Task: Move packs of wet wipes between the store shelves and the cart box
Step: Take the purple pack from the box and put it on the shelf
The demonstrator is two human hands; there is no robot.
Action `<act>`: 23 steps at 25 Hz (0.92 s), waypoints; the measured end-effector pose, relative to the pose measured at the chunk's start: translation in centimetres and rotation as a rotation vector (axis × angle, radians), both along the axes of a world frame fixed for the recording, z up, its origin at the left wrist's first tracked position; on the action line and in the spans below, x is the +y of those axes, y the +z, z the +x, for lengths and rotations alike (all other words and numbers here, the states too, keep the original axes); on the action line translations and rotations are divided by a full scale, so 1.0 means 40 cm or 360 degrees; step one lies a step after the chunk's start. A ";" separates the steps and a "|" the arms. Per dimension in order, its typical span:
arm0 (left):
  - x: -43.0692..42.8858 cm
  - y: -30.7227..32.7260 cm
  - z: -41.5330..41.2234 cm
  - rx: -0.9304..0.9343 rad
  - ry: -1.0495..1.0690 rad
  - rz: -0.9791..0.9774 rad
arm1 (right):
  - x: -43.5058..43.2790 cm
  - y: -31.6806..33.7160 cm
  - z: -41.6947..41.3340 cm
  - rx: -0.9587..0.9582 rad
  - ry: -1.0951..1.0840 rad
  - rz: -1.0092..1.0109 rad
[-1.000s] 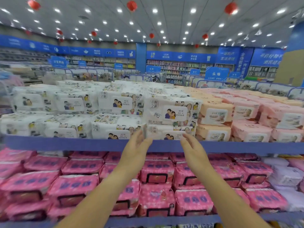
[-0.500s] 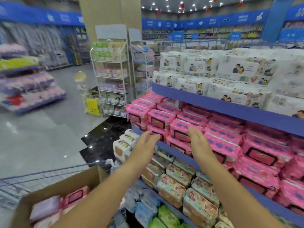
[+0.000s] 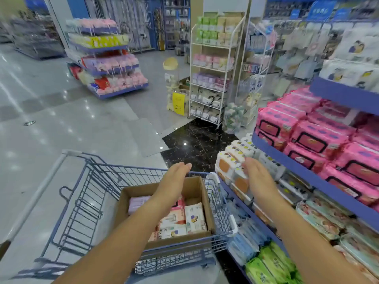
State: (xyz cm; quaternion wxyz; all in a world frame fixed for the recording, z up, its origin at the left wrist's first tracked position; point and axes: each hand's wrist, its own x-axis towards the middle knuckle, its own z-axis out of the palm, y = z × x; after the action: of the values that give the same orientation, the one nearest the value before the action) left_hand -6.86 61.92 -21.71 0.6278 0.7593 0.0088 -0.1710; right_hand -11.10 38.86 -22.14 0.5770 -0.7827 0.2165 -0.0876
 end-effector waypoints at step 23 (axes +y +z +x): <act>0.501 -1.067 0.517 0.0848 0.0473 0.0440 | 0.354 -1.010 0.595 0.1038 0.0460 0.0046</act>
State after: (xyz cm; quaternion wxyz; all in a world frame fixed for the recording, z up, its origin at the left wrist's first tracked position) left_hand 13.84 81.97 -64.38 0.5124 0.7564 0.3063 -0.2674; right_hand 12.69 53.00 -62.56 0.4951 -0.7837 0.2777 0.2524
